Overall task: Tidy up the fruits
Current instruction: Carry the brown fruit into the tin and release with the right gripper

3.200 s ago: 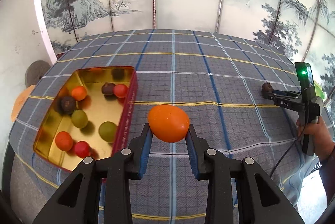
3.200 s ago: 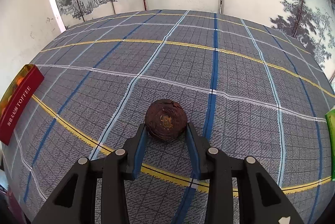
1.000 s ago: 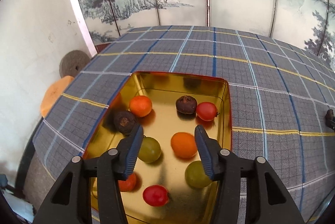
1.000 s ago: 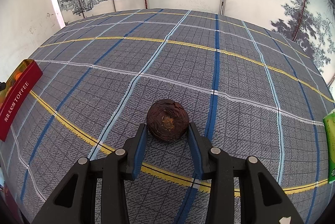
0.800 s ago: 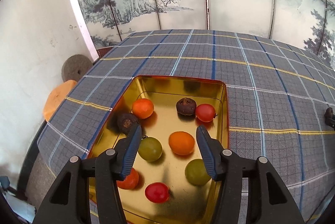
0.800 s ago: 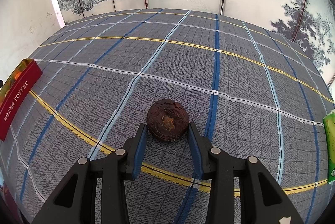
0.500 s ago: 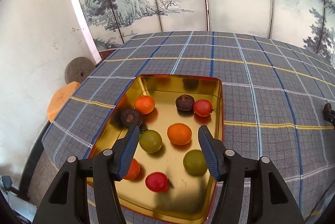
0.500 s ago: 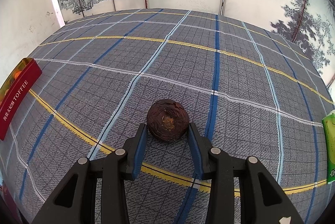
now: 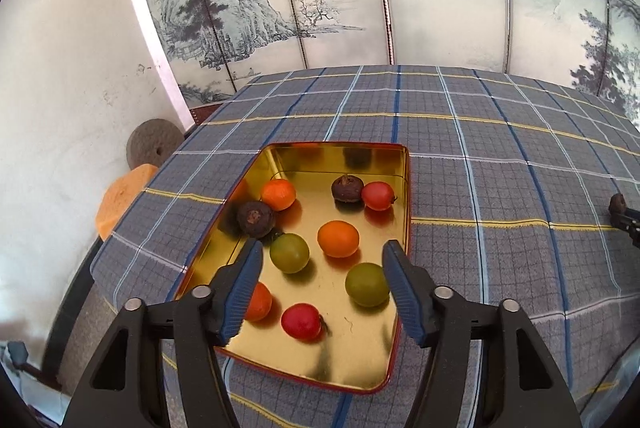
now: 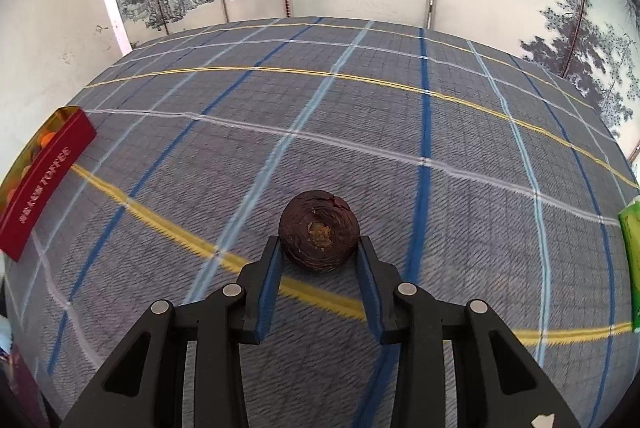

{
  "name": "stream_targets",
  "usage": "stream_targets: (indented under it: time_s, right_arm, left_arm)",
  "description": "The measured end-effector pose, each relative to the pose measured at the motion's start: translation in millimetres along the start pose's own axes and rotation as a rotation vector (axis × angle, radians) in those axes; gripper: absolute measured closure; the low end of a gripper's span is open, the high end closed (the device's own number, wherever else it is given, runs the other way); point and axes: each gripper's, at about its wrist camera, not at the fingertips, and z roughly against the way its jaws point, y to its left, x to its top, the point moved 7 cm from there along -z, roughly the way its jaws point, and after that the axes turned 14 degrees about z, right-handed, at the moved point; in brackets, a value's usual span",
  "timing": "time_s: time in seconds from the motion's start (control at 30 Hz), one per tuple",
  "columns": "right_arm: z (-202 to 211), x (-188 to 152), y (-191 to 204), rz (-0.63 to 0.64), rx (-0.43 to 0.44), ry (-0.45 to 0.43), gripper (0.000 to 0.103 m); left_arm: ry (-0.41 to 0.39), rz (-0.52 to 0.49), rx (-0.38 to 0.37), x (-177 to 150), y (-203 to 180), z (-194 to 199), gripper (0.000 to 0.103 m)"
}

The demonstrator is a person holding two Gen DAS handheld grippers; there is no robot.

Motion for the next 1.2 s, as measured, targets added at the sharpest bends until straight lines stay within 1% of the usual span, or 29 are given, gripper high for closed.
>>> stream_targets:
  time_s: [0.1, 0.2, 0.4, 0.5, 0.63, 0.73, 0.83, 0.93, 1.0, 1.07, 1.13, 1.2]
  right_arm:
    - [9.9, 4.5, 22.2, -0.005, 0.058, -0.028, 0.069]
    - [21.3, 15.3, 57.5, 0.027, 0.116, -0.063, 0.069]
    - [47.5, 53.9, 146.7, 0.138, 0.262, -0.143, 0.069]
    - [58.1, 73.2, 184.8, 0.188, 0.325, -0.171, 0.069]
    - [65.2, 96.8, 232.9, 0.232, 0.409, -0.197, 0.069]
    - [63.0, 109.6, 261.8, 0.252, 0.453, -0.203, 0.069]
    - [57.4, 115.9, 284.5, 0.271, 0.479, -0.199, 0.069]
    - [47.9, 122.4, 307.5, 0.288, 0.505, -0.187, 0.069]
    - [42.0, 124.7, 318.3, 0.292, 0.519, -0.173, 0.069]
    - [34.4, 126.4, 330.1, 0.296, 0.53, -0.161, 0.069]
    - [27.6, 127.9, 339.2, 0.303, 0.528, -0.151, 0.069]
    - [20.3, 129.3, 345.8, 0.3, 0.524, -0.141, 0.069]
  left_arm:
    - [-0.006, 0.007, 0.005, -2.4, 3.1, 3.2, 0.033]
    - [-0.002, 0.017, 0.008, -5.7, 7.4, 4.8, 0.031]
    - [0.006, 0.057, 0.017, -11.3, 25.9, 8.1, 0.029]
    - [0.006, 0.076, 0.025, -12.1, 37.9, 10.0, 0.028]
    - [-0.034, 0.094, 0.035, -10.6, 53.6, 16.9, 0.027]
    - [-0.067, 0.093, 0.018, -8.8, 61.1, 23.4, 0.025]
    - [-0.095, 0.091, 0.017, -7.6, 69.1, 28.5, 0.025]
    - [-0.121, 0.086, 0.041, -6.9, 78.4, 33.2, 0.025]
    - [-0.135, 0.086, 0.041, -5.9, 84.3, 36.3, 0.025]
    - [-0.136, 0.088, 0.037, -4.6, 89.3, 37.7, 0.023]
    - [-0.133, 0.103, 0.03, -3.2, 95.5, 38.7, 0.019]
    - [-0.133, 0.115, 0.03, -2.0, 101.4, 40.4, 0.018]
